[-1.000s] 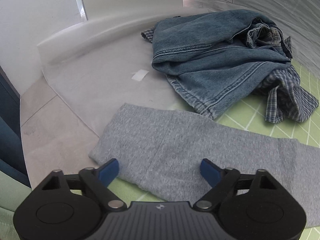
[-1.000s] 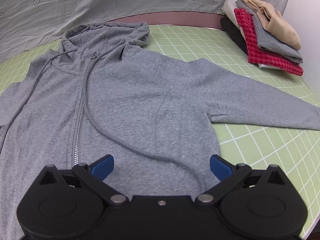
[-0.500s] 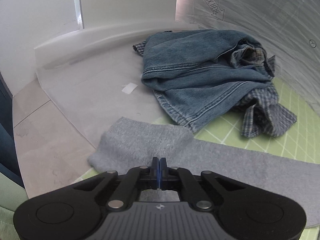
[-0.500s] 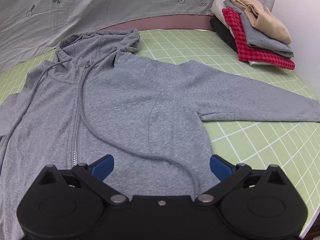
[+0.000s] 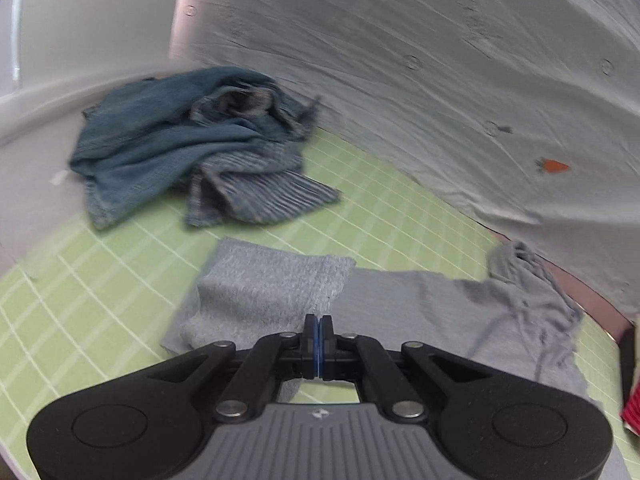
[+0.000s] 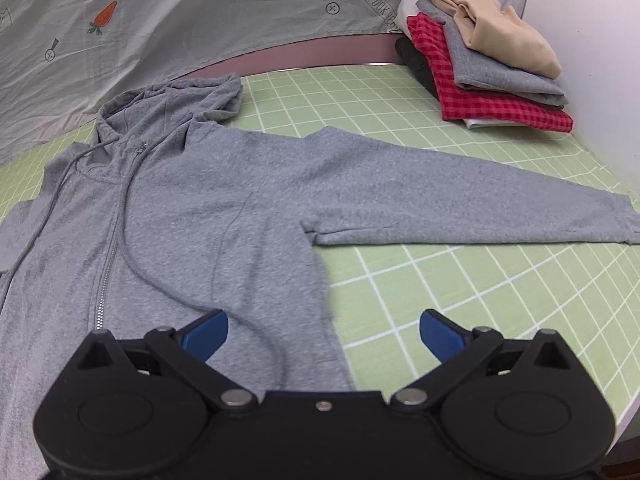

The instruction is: Fold clothes

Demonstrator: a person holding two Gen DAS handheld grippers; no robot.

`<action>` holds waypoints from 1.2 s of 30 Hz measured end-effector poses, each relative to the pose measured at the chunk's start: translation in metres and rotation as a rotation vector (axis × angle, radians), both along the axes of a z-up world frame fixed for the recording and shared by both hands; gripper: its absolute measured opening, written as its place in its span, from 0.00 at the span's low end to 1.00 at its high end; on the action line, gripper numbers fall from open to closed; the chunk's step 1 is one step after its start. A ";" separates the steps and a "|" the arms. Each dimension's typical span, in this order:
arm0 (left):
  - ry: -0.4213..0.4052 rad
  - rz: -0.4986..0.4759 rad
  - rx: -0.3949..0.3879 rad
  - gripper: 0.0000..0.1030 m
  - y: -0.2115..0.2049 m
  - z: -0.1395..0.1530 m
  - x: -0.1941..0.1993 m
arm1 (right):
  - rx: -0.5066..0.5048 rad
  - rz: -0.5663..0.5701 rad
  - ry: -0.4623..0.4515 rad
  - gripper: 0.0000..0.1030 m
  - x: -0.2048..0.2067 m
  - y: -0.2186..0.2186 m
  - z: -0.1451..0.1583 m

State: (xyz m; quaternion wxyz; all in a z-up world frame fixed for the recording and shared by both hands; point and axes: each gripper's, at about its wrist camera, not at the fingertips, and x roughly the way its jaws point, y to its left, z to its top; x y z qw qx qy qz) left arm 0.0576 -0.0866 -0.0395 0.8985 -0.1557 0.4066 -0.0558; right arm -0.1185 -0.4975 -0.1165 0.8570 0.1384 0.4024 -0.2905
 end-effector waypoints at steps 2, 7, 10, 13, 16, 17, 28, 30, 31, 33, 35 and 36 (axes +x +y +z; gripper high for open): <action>-0.002 -0.087 -0.033 0.00 -0.042 0.002 -0.011 | -0.003 0.003 -0.002 1.00 -0.008 -0.014 0.001; 0.023 -0.274 -0.066 0.40 -0.136 0.000 -0.040 | -0.018 -0.012 -0.007 1.00 -0.028 -0.052 0.005; -0.002 -0.290 0.052 0.70 -0.155 -0.004 -0.058 | -0.029 -0.037 -0.007 1.00 -0.036 -0.070 0.007; 0.031 -0.235 0.177 0.82 -0.149 -0.014 -0.064 | -0.034 -0.047 -0.020 1.00 -0.039 -0.079 0.008; 0.112 -0.152 0.257 0.82 -0.127 -0.025 -0.061 | -0.026 -0.033 -0.028 1.00 -0.034 -0.074 0.006; 0.136 -0.130 0.265 0.82 -0.118 -0.028 -0.061 | -0.025 -0.018 -0.032 1.00 -0.032 -0.068 0.006; 0.197 -0.103 0.336 0.83 -0.022 -0.035 -0.059 | -0.041 0.129 -0.067 1.00 0.033 0.041 0.010; 0.198 -0.113 0.346 0.83 -0.014 -0.038 -0.049 | -0.042 0.149 -0.075 1.00 0.048 0.066 0.010; 0.201 -0.118 0.349 0.83 -0.010 -0.040 -0.043 | -0.039 0.153 -0.079 1.00 0.055 0.078 0.010; 0.207 -0.119 0.358 0.83 -0.005 -0.044 -0.031 | -0.024 0.155 -0.091 1.00 0.070 0.101 0.010; 0.217 -0.115 0.370 0.83 -0.001 -0.049 -0.022 | 0.002 0.146 -0.107 1.00 0.085 0.123 0.011; 0.222 -0.115 0.374 0.83 0.000 -0.052 -0.019 | 0.013 0.143 -0.116 0.99 0.092 0.132 0.010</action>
